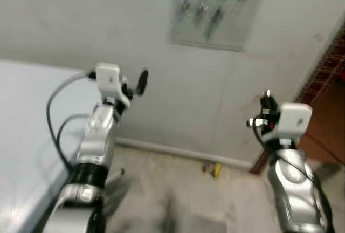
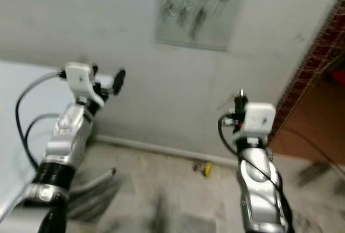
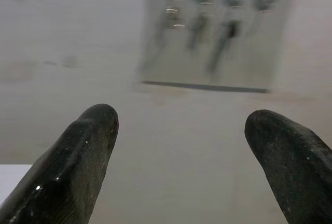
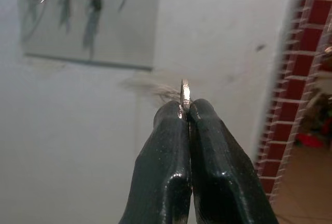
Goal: Hang keys on a hook
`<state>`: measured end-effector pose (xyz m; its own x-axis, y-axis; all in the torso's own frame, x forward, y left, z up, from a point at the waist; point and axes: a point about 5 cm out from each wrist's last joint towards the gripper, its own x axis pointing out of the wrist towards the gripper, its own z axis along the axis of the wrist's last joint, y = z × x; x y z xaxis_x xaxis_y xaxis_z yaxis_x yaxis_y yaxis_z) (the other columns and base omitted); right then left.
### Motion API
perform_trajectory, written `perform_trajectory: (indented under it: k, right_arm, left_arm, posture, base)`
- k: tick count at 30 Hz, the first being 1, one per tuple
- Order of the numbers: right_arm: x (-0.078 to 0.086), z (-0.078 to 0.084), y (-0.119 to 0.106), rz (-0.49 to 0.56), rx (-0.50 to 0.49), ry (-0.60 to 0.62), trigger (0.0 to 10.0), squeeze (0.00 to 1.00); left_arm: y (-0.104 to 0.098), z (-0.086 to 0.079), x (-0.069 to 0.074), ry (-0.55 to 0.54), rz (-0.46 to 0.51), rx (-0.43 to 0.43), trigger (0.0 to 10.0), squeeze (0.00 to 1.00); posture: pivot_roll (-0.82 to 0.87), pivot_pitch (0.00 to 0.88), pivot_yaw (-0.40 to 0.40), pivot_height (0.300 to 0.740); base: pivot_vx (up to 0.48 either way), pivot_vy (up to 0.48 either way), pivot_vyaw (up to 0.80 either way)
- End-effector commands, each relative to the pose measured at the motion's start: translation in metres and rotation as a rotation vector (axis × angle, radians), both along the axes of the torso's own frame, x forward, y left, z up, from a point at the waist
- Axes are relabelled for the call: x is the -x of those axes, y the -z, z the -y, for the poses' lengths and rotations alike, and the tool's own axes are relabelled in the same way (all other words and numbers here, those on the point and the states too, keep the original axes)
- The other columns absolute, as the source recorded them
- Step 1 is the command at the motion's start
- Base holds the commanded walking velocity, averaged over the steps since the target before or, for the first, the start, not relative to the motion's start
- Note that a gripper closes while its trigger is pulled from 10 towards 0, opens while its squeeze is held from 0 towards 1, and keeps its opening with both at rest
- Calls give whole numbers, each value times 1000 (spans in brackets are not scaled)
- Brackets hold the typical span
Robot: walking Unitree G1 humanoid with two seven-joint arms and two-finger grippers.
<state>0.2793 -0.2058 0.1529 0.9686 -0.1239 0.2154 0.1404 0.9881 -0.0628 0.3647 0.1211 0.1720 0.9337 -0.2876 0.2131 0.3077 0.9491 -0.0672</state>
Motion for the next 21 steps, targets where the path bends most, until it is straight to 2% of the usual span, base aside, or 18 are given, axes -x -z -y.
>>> perform_trajectory:
  k: [1, 10, 12, 13, 17, 21]
  right_arm:
    - [-2, -9, -8, 36, -6, -27, 10000, 0]
    - [-2, -6, -1, -26, -45, 56, 10000, 0]
    - [-2, -6, 1, -39, -60, 48, 10000, 0]
    - [-1, -7, -1, -27, -30, 36, 10000, 0]
    - [1, -13, 0, -28, -64, -40, 10000, 0]
    - [2, -14, -1, -15, -50, -48, 10000, 0]
  left_arm:
    - [-4, -12, -1, -27, 6, 10, 10000, 0]
    - [-2, -9, -1, -19, -32, 29, 10000, 0]
    - [1, -9, -1, -11, -64, 27, 10000, 0]
    - [1, -10, -1, -8, -59, 11, 10000, 0]
    - [2, -10, 0, 20, -69, 3, 10000, 0]
    - [2, -11, 0, 31, -69, -3, 10000, 0]
  posture:
    - [-85, 6, -4, 740]
    - [-86, 12, -7, 740]
    - [-87, 13, -8, 740]
    - [-87, 10, -8, 740]
    - [-86, 10, -10, 740]
    - [-86, 8, -10, 740]
  base:
    - [0, 0, 0]
    - [0, 0, 0]
    - [0, 0, 0]
    - [0, 0, 0]
    - [0, 0, 0]
    - [389, 0, 0]
